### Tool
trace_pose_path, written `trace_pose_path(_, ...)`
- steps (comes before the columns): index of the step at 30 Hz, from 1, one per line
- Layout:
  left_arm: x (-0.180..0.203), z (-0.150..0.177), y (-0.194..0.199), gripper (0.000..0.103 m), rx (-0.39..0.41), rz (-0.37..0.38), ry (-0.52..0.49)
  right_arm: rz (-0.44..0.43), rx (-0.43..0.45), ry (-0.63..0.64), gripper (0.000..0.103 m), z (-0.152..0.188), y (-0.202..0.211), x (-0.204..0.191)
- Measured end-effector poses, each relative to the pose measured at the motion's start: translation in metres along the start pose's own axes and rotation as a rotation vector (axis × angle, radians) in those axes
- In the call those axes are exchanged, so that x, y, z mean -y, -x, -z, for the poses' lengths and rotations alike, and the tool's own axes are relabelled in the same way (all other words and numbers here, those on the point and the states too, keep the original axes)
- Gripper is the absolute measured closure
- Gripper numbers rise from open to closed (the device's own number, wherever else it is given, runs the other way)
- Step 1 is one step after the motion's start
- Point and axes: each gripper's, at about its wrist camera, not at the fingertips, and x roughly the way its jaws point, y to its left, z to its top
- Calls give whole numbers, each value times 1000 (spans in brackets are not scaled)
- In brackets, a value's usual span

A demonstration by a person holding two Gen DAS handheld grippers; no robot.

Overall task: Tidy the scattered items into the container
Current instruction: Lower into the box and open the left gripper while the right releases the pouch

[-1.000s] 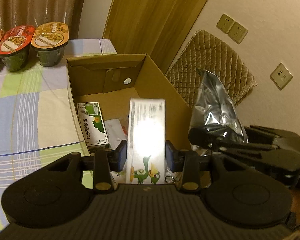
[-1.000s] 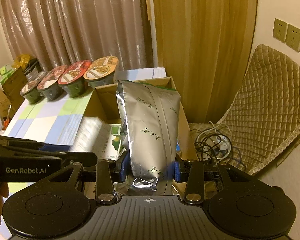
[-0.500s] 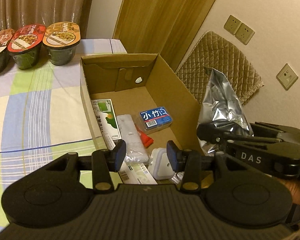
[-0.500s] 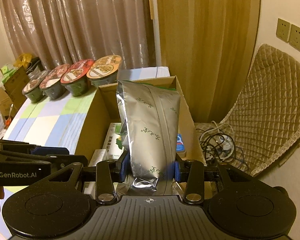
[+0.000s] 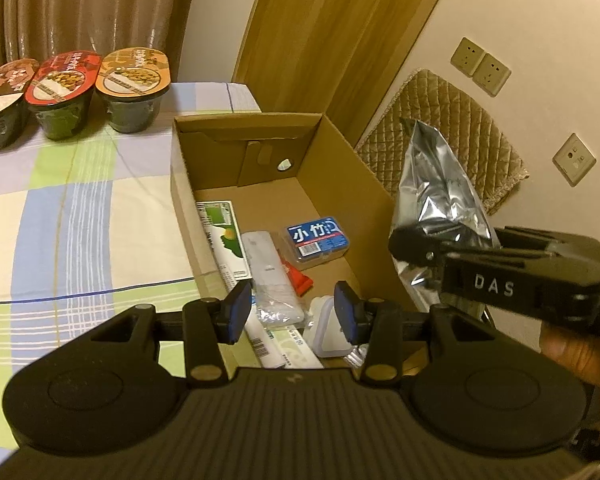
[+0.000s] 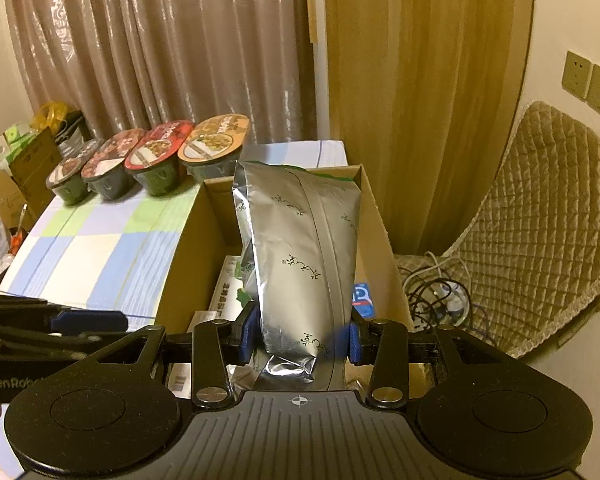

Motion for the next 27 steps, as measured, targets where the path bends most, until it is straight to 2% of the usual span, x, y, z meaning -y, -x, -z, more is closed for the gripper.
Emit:
trace_pose_path(9,-19,4,4,62,2,-31,28,-5,17,-7,58,-16,-19,-12)
trace_pose_path(10,-20,4,4,62,2,-32,30,-9,14,-7,52,-18,-21,-13)
trace_pose_path(11,-21,5,5,62,2,-33,33,-10,23,-5,28,-20,-21,-14)
trace_pose_path(12,-22,5,5,62,2,-34,36,-4,55,-5,18,-21,-18,-15)
trace_pose_path(13,-23,6,6,61,3,-34,39,-3,76,-5,16,-21,-15,-15)
trace_pose_path(20,-32,14,14,60,6,-39,66,-2,82,-52,16,-9,0,-8)
trace_pose_path(23,-33,19,20,59,9,-42,70,-10,77,-82,16,6,10,-7)
trace_pose_path(27,-32,26,30,52,16,-52,66,-23,67,-136,16,33,26,-8)
